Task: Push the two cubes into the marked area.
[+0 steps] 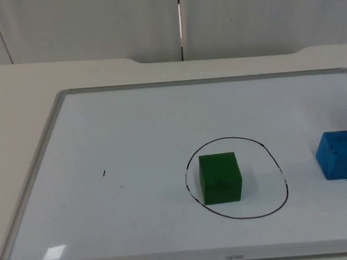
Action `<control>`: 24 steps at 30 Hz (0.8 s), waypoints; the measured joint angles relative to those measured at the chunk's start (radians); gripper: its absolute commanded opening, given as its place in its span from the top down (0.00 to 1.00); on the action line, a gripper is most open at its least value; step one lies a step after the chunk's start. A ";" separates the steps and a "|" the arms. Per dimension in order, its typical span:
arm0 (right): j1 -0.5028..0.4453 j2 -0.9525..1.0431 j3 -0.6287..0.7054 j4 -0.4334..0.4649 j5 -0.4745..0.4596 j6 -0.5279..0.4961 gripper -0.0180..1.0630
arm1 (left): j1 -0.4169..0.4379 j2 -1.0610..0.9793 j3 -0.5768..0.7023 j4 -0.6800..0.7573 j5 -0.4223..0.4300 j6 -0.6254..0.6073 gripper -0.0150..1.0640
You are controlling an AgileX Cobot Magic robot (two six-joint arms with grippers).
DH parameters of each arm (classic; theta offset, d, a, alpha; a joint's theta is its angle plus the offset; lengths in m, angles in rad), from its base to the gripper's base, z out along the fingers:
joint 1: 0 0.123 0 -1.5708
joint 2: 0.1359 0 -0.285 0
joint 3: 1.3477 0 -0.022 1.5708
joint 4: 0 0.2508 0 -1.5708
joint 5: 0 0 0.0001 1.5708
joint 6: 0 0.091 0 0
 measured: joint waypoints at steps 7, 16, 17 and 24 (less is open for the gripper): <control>0.000 0.002 0.000 0.000 -0.004 -0.004 0.98 | 0.000 0.000 0.000 0.000 0.000 0.000 0.99; 0.000 0.005 0.000 0.000 -0.006 -0.008 0.98 | 0.000 0.000 0.000 0.000 0.000 0.000 0.99; 0.000 0.006 0.000 0.005 -0.006 -0.008 0.98 | 0.000 0.000 0.000 0.000 0.000 0.000 0.99; 0.000 0.006 0.000 0.041 -0.006 -0.019 0.98 | 0.000 0.000 0.000 0.000 0.000 0.000 0.99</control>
